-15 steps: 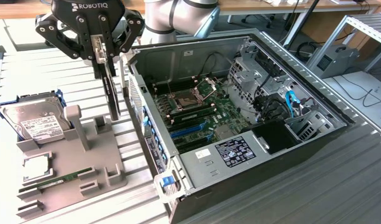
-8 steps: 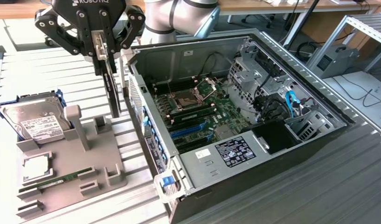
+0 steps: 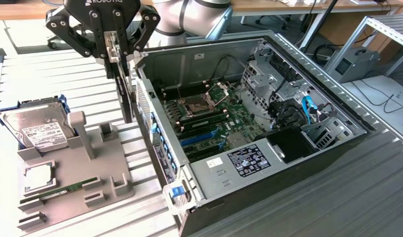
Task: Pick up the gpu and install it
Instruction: 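Pick up the gpu and move the gpu toward the slot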
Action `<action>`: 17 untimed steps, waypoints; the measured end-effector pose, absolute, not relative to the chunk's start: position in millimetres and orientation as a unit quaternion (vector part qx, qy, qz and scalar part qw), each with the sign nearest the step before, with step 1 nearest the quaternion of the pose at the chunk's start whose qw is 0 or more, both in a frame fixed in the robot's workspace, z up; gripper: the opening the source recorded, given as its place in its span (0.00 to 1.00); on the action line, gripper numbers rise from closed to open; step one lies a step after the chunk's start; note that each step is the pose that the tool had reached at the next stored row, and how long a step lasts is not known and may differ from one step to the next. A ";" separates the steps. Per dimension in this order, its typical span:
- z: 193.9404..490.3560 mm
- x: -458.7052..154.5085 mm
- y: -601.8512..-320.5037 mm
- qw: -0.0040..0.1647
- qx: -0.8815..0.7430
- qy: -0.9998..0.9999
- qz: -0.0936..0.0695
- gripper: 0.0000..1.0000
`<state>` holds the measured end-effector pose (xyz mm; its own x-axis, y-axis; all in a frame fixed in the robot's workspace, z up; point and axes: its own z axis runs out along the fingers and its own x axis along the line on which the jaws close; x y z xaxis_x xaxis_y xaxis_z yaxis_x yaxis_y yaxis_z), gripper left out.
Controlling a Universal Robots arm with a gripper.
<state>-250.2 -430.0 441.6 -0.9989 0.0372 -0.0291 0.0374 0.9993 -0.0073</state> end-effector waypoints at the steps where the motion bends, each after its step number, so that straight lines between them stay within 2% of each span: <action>1: 441.6 -248.6 -430.0 0.014 0.019 1.000 -0.004 0.27; 17: 441.6 -228.2 -430.0 0.014 0.019 1.000 -0.004 0.27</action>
<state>-228.2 -430.0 441.6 -0.9989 0.0372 -0.0281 0.0374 0.9993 -0.0073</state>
